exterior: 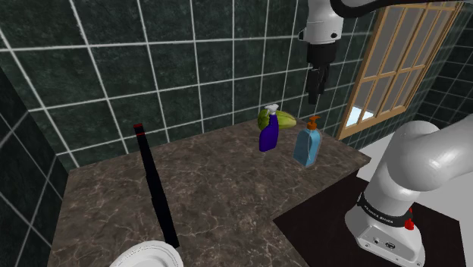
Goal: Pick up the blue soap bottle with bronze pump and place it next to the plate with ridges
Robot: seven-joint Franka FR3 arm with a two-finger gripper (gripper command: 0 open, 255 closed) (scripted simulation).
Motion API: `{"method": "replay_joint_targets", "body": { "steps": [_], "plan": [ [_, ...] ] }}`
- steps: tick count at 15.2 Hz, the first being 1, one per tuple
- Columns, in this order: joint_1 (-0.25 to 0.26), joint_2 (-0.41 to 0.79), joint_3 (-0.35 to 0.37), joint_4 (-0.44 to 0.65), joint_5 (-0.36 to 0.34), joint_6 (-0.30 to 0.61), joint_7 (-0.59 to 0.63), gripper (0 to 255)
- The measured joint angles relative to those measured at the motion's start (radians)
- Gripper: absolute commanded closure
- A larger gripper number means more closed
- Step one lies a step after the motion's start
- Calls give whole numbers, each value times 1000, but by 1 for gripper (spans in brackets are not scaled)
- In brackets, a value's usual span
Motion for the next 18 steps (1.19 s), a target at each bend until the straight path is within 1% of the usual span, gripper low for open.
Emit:
{"method": "replay_joint_targets", "body": {
  "steps": [2,7,9,18],
  "plan": [
    [-6,11,-5,-3,-4,9,1,0],
    [-55,109,-39,-51,-31,112,27,0],
    [-80,163,-63,-70,-49,166,32,0],
    [-172,430,-139,-82,-97,367,86,0]
  ]
}}
